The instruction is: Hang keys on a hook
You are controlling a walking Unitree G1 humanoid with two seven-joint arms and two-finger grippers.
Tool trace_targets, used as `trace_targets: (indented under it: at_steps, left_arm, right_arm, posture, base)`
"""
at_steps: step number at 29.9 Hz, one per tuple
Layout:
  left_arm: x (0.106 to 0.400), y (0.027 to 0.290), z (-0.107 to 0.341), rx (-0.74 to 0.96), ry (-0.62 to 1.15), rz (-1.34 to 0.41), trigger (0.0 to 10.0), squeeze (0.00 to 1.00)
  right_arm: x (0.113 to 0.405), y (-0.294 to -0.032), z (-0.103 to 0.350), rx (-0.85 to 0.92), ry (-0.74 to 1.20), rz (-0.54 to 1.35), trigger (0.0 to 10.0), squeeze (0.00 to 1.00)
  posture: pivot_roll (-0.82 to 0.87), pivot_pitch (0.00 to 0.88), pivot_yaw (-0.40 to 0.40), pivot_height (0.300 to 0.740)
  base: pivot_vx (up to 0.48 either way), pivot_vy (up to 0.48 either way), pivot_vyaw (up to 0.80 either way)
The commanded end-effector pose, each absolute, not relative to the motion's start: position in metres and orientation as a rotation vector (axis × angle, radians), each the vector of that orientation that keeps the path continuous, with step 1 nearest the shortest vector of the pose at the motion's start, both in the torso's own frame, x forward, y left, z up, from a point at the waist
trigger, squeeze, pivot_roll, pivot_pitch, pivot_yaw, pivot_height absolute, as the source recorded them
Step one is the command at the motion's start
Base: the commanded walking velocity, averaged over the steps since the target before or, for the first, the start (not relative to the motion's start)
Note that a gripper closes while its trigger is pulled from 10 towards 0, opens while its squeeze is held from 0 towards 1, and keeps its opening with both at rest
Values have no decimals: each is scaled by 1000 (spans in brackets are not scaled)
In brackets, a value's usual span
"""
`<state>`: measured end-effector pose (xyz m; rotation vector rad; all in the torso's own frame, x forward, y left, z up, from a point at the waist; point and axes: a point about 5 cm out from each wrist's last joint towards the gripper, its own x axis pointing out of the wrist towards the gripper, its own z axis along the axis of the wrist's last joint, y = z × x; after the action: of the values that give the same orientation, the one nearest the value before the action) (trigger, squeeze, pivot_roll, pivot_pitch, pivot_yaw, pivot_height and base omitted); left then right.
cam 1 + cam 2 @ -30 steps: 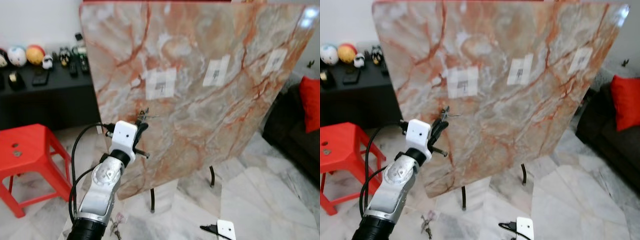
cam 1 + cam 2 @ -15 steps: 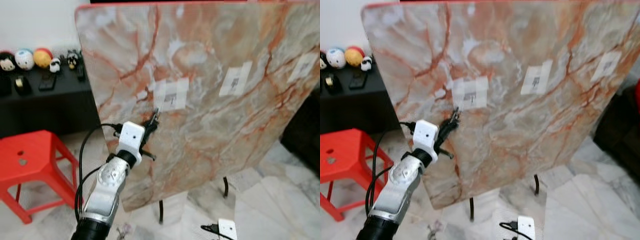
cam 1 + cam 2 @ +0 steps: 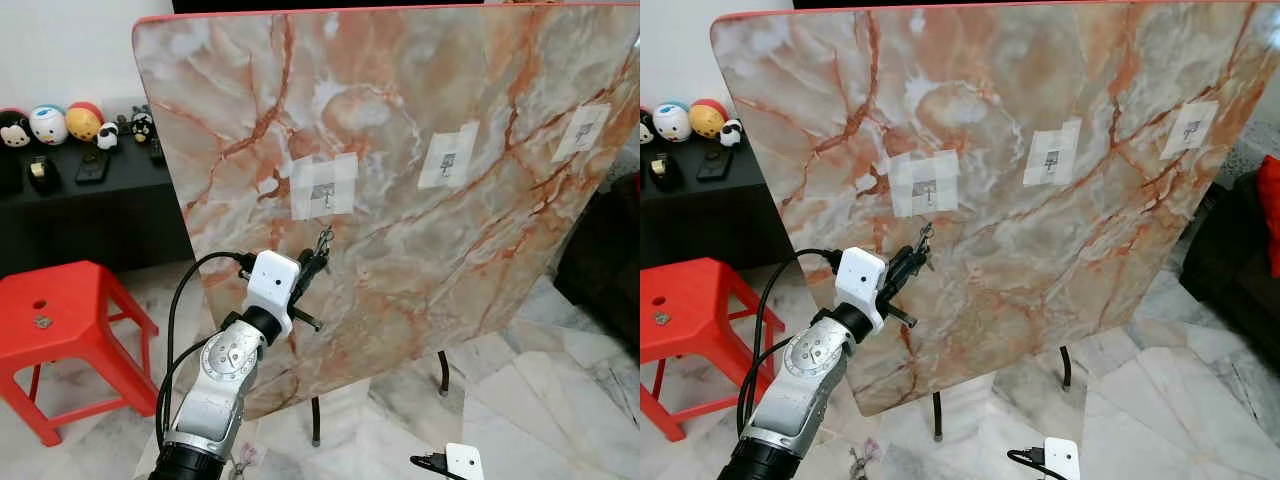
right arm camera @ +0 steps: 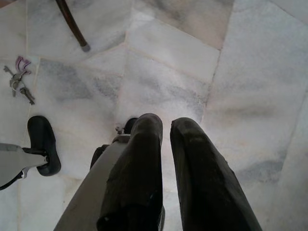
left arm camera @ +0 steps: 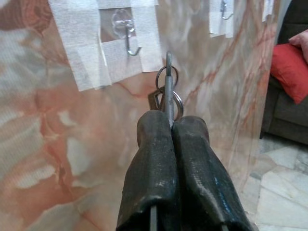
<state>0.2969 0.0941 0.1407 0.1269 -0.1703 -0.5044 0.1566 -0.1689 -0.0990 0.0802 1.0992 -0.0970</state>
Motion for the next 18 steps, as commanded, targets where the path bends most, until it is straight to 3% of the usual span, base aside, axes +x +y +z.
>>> trace_targets:
  at_steps: [1, 18]
  left_arm:
    - [295, 90, 145, 123, -193, -525, 10000, 0]
    - [303, 77, 158, 131, -230, -563, 10000, 0]
  right_arm:
    - [156, -170, -99, 76, 1099, -98, 10000, 0]
    - [157, -168, -99, 73, 1099, -90, 10000, 0]
  posture:
    - [81, 0, -81, 740]
    - [77, 0, -76, 740]
  base:
    - [0, 0, 0]
    - [0, 0, 0]
